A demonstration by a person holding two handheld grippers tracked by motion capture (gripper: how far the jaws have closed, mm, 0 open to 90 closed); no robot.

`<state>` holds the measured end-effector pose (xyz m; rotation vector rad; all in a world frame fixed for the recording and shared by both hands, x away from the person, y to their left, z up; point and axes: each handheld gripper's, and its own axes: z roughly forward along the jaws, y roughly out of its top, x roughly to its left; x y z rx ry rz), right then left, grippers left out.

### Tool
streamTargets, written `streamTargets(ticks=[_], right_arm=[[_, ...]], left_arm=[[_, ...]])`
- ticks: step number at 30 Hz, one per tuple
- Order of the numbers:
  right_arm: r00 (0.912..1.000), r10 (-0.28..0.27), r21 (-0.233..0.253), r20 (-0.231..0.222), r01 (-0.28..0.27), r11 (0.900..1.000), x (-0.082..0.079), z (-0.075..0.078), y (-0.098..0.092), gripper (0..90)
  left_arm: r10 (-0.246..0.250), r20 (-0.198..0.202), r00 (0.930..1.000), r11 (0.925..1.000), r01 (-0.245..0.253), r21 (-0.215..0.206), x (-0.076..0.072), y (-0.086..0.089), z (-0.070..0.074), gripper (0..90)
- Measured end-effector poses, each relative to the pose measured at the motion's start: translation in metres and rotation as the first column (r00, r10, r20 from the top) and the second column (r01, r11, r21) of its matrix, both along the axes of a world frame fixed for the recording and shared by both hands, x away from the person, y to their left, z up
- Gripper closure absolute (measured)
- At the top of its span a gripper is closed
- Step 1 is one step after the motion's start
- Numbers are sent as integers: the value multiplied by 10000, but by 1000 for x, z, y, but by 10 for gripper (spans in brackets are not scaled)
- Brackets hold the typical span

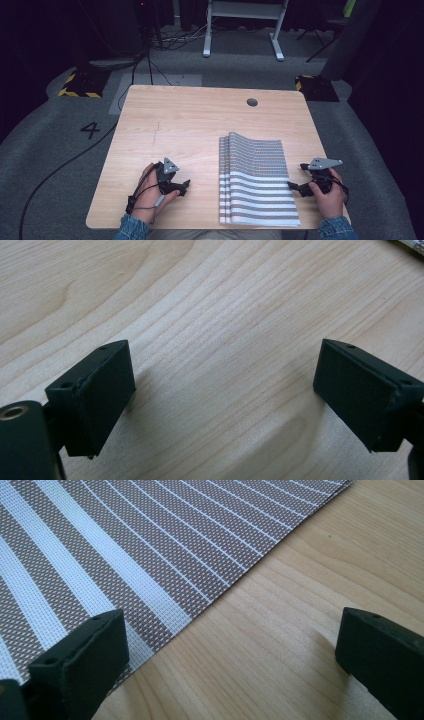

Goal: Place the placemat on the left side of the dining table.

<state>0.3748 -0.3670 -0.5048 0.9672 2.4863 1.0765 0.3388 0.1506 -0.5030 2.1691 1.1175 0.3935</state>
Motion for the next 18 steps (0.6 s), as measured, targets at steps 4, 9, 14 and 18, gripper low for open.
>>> streamTargets(ticks=[4, 9, 14, 18], right_arm=[[10000, -72, 0, 23, 72, 10000, -1, 0, 0, 7], [9998, -206, -8, 49, 206, 9998, -3, 0, -1, 7], [9998, -222, -110, 16, 222, 9997, -6, 0, -3, 7], [9998, -220, -107, 11, 220, 9997, -6, 0, -3, 7]], left_arm=[[62, 67, 10000, 10000, -62, 62, -1, 1, 0, 103], [-340, 121, 9993, 9994, 341, -69, 0, 8, 2, 206], [-557, -75, 9984, 9979, 554, -321, -3, 14, 16, 329], [-851, 251, 9961, 9944, 865, -607, -8, 13, 35, 358]])
